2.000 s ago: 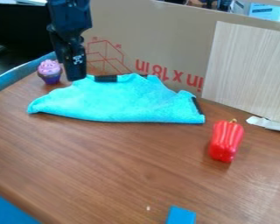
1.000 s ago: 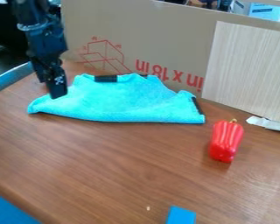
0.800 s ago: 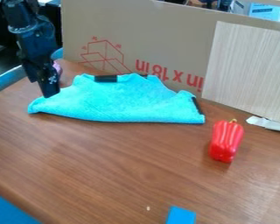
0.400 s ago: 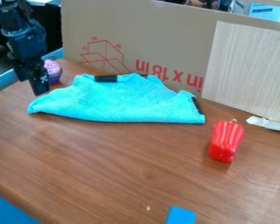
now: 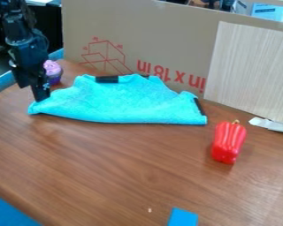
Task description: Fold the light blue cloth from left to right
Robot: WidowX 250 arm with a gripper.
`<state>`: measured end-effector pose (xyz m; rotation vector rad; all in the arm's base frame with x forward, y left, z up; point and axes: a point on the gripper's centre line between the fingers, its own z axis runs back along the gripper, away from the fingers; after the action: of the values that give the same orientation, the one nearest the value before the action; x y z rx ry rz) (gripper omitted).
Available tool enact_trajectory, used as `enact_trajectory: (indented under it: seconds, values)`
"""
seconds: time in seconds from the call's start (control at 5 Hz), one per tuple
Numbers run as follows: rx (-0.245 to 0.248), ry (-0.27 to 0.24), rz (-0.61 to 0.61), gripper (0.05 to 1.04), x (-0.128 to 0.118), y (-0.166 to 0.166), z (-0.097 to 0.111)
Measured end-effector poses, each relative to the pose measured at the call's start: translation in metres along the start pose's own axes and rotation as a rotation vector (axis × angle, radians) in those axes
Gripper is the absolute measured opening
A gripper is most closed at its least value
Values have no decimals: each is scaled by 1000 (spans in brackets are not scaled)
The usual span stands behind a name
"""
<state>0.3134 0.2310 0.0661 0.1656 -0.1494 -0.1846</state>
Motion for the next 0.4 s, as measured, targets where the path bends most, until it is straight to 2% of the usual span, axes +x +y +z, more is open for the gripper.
enact_trajectory:
  seconds: [0.2,0.4]
  values:
    - [13,6,12,1001,-1,2,-7]
    - [26,43,26,1001,-4,3,-21]
